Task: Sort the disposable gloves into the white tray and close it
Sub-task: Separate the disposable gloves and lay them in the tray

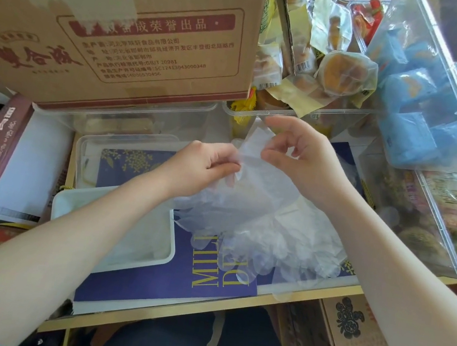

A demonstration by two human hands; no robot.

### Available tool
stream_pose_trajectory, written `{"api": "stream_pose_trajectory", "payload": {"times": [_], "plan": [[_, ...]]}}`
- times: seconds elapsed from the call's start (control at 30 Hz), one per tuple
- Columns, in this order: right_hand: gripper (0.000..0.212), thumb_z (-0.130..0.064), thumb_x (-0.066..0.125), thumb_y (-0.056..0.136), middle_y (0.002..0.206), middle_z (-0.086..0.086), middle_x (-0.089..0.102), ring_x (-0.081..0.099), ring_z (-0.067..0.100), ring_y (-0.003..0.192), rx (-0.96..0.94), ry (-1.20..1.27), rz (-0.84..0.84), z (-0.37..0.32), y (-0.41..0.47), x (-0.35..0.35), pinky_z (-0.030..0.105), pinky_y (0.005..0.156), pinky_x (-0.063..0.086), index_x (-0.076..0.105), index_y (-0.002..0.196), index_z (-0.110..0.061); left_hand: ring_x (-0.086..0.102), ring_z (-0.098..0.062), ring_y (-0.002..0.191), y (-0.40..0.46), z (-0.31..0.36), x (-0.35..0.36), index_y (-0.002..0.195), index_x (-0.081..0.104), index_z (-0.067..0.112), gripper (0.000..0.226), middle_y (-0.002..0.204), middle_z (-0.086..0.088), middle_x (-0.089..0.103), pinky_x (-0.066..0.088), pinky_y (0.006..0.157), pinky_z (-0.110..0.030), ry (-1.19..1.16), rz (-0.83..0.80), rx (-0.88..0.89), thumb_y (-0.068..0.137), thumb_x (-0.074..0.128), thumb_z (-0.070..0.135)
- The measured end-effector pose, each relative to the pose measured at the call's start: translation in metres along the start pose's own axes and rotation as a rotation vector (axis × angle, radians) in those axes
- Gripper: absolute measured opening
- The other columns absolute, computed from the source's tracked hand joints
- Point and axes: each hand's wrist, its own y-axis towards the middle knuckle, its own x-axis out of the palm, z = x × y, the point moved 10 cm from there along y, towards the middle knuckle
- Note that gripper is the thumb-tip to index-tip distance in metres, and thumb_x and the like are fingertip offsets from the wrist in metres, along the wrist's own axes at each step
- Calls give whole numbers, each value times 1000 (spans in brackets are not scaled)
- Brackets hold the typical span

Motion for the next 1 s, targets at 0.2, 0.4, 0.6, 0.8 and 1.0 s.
{"api": "stream_pose_trajectory", "payload": {"times": [0.2,0.4,0.6,0.8,1.0], "plan": [[17,-15,64,87,114,-8,56,50,-3,102,140,131,-41,20,1,4,17,90,37,54,80,-25,58,-10,76,0,5,5,90,62,29,10,78,16,66,39,70,-12,-36,-46,73,93,55,22],[19,-21,72,80,87,12,64,55,20,76,313,128,-233,40,-2,20,33,72,43,68,94,-9,58,-16,76,0,-3,7,88,60,34,13,82,6,68,43,75,-26,-103,-53,61,93,53,24],[22,-22,62,89,44,-12,45,32,1,41,327,34,-172,51,0,6,14,44,28,56,76,-6,54,-12,64,-20,-53,34,75,67,24,16,68,3,63,42,68,-25,-266,-367,-271,80,65,39],[29,-25,63,89,39,-12,41,29,2,37,375,-47,-221,69,-2,16,13,39,25,58,65,-11,60,4,98,-17,-55,40,103,66,28,15,103,16,68,41,94,-17,-173,-444,-326,89,61,32],[67,-69,65,65,96,-2,73,63,29,100,672,318,-188,101,-12,21,36,95,45,69,105,-16,54,-3,52,9,-44,44,79,59,15,18,57,12,64,44,55,-14,-394,-81,-299,93,53,6]]}}
